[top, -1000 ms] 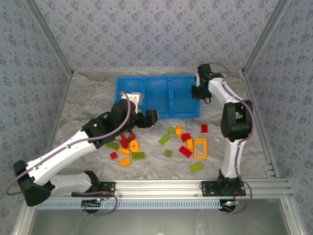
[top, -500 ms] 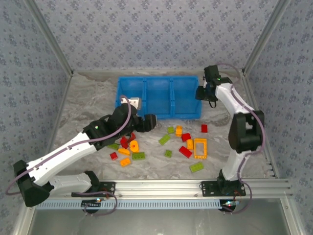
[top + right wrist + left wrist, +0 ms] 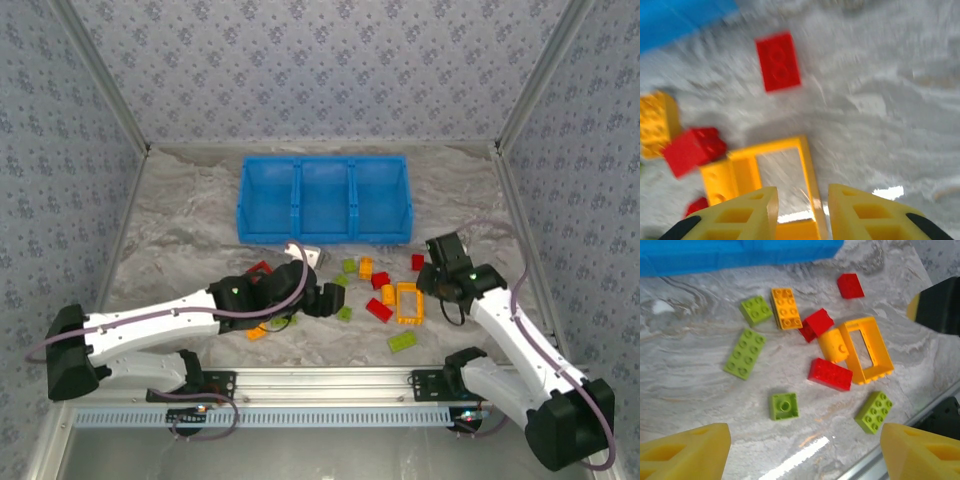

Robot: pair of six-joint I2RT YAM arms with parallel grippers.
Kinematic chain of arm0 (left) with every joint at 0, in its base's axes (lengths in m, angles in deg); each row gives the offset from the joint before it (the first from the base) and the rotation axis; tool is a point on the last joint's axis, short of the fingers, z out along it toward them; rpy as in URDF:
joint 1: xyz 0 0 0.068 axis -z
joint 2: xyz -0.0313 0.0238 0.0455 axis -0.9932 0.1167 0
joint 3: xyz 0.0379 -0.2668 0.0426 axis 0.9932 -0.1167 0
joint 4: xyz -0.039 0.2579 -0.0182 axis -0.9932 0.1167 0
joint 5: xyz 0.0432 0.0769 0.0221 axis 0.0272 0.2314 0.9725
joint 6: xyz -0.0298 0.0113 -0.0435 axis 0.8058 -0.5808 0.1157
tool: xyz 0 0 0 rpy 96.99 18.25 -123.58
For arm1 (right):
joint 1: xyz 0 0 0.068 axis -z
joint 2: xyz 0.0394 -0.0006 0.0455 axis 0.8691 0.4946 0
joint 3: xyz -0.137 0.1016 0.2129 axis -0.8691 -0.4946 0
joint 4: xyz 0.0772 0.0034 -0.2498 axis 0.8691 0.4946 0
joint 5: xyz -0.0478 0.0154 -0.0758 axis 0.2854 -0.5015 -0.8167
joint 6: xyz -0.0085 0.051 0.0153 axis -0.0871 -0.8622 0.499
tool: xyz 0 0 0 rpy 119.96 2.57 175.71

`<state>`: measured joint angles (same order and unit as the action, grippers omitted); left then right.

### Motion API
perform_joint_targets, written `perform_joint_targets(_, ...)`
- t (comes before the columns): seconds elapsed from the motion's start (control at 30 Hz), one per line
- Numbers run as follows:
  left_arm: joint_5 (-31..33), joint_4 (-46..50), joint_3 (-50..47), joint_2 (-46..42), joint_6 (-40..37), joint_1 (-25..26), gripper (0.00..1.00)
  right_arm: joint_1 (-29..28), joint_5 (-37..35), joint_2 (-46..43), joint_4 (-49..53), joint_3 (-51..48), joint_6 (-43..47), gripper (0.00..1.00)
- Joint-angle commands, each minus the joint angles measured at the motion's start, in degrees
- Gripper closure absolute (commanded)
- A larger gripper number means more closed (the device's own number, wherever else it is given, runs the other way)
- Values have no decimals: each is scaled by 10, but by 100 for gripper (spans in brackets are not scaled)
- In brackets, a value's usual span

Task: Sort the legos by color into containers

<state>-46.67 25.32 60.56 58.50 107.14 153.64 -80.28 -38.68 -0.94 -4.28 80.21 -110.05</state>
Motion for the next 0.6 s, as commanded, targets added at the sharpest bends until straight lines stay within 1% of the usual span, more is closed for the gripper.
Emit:
perform_joint_targets(0.0, 26, -46, -6, 7, 21, 27, 21, -9, 19, 0, 5, -26, -47, 69)
perform_joint_targets(0.17, 47, -87, -17, 20, 20, 61, 21, -15, 35, 37, -25, -42, -33, 72)
perform_joint_targets(0.3, 46, -107, -15, 40, 20, 80, 21, -15, 34, 82, -31, -44, -28, 75)
perform_joint_targets(0.43, 44, -114, -10, 57, 26, 88, 21, -14, 18, 101, -29, -43, -24, 77)
perform_joint_targets(0.57, 45, -117, -7, 61, 26, 88, 21, -15, 17, 111, -36, -50, -19, 78)
